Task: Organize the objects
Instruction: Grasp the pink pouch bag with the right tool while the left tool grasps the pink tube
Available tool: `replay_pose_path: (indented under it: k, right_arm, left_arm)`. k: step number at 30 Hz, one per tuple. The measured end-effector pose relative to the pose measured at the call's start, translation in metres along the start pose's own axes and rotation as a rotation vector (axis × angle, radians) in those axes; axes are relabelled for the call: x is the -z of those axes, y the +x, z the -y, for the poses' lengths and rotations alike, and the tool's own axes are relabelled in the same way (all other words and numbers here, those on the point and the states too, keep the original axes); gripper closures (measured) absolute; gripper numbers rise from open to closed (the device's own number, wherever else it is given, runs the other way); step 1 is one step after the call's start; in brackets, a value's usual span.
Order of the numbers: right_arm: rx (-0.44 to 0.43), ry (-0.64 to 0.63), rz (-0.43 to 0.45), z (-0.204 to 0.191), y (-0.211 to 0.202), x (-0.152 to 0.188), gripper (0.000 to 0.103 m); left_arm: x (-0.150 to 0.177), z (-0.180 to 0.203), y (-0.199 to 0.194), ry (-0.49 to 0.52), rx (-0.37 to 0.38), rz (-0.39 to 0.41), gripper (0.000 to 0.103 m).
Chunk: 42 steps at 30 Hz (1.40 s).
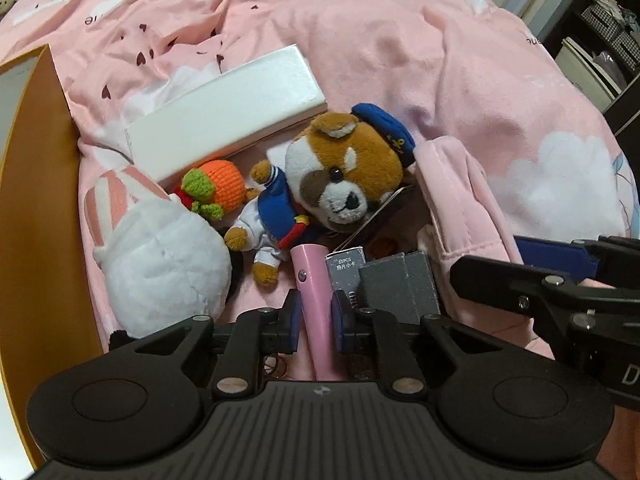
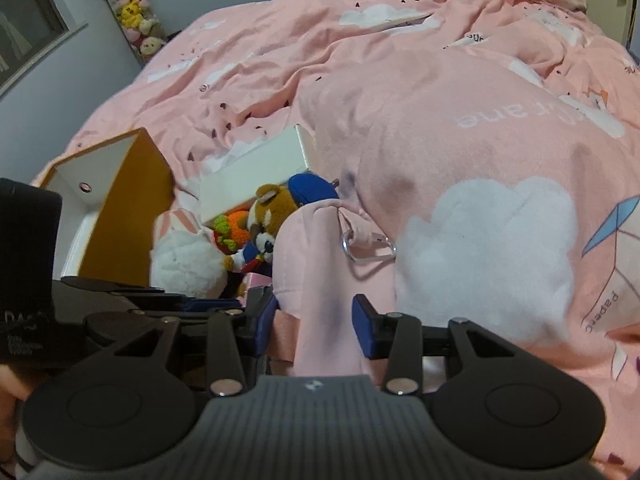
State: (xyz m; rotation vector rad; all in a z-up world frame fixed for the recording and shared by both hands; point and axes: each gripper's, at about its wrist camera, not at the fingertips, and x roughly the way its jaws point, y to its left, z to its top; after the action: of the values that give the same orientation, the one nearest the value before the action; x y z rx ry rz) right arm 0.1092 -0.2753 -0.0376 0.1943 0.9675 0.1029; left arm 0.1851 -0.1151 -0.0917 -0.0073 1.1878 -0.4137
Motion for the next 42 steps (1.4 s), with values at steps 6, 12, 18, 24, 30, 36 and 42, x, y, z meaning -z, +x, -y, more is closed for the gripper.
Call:
replay_pose_path:
  k: [6,12,18,24,30,36,42]
  right_arm:
    - [-0.014,0.014,-0.036,0.003,0.01,-0.003,0.051]
    - [-0.021,0.021,-0.038,0.005,0.01,-0.002,0.051]
    - [-0.037,0.067,-0.043,0.015,0.008,-0.001,0.047]
    - [-0.04,0.069,-0.048,0.016,0.009,0.0,0.046]
    - [-0.045,0.061,-0.062,0.013,0.016,0.002,0.045]
    - [-0.062,0.04,-0.031,0.01,0.008,0.002,0.074]
    - [-0.093,0.057,0.05,0.013,-0.023,0.001,0.082]
  left_arm:
    - [0.003,-0.012,0.009,-0.03,-0.024,-0.03,0.081]
    - [0.002,-0.02,0.003,-0.036,0.087,0.018,0.082]
    - [-0.004,-0.028,0.007,-0.062,0.138,-0.025,0.082]
    - [-0.016,-0.03,0.021,-0.09,0.111,-0.087,0.081]
    - [-0.021,-0.038,0.029,-0.119,0.107,-0.126,0.076]
    - [-0.008,-0.031,0.009,-0.125,0.102,-0.036,0.08]
    - [0.003,-0.021,-0.038,-0.104,0.096,0.08,0.086]
